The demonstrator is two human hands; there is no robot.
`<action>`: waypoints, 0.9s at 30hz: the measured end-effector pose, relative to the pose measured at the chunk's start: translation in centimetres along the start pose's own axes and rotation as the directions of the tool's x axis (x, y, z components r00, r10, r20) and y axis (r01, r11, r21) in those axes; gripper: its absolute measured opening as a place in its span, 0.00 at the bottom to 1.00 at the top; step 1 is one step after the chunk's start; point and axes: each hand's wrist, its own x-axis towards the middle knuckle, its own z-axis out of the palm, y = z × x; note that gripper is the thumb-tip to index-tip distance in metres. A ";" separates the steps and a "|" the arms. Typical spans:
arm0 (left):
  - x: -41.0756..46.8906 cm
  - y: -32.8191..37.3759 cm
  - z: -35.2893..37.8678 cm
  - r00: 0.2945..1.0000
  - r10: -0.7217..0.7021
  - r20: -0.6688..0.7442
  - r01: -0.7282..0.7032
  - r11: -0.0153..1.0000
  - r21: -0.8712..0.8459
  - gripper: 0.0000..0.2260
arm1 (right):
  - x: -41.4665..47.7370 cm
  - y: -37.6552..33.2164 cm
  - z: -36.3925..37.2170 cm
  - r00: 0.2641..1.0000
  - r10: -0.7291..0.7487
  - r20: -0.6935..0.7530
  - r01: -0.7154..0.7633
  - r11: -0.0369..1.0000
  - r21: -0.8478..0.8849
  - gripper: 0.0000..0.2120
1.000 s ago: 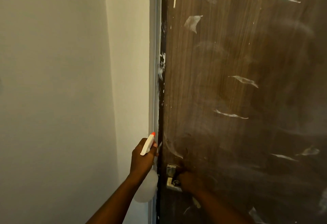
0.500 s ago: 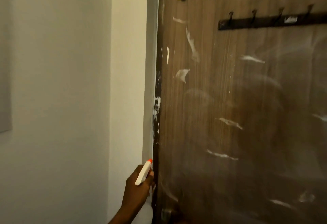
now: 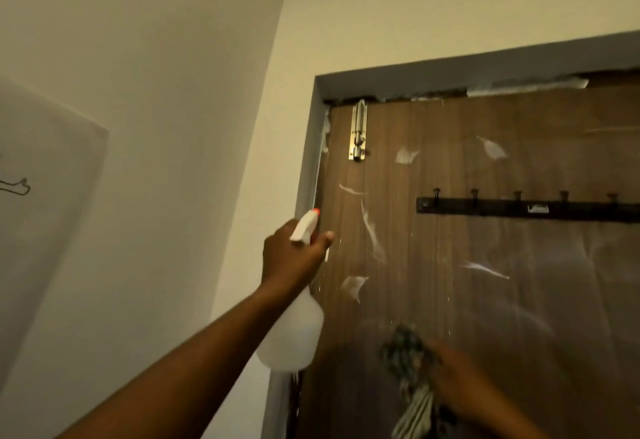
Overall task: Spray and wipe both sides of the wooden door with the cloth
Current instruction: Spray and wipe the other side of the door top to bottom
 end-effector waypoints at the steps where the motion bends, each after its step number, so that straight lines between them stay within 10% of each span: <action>1: 1.4 1.3 0.3 0.999 0.009 -0.031 -0.008 1.000 0.011 0.19 | 1.5 -2.3 -2.2 0.999 -0.008 -0.036 0.008 1.000 0.006 0.15; 13: 9.7 2.6 2.3 0.996 -0.008 -0.085 0.002 0.998 -0.069 0.23 | 12.0 -17.6 -9.7 0.758 -0.325 -0.565 0.165 0.934 -0.315 0.14; 18: 12.6 0.6 1.6 0.999 -0.011 -0.050 0.002 0.986 -0.166 0.20 | 18.8 -21.7 -5.3 0.199 -0.791 -0.578 0.333 0.609 -0.720 0.20; 20: 13.3 -0.1 1.2 0.999 0.005 -0.043 -0.013 0.982 -0.186 0.20 | 22.4 -20.2 -1.8 0.256 -0.861 -0.440 0.296 0.503 -0.812 0.25; 24: 14.6 -1.6 0.7 0.999 0.046 -0.010 -0.047 0.983 -0.180 0.20 | 27.3 -15.6 4.7 0.598 -0.798 -0.082 0.255 0.286 -0.924 0.32; 27: 15.7 -2.4 0.4 0.998 0.060 0.019 -0.055 0.981 -0.187 0.19 | 29.7 -14.9 5.9 0.573 -0.802 -0.169 0.196 0.333 -0.922 0.37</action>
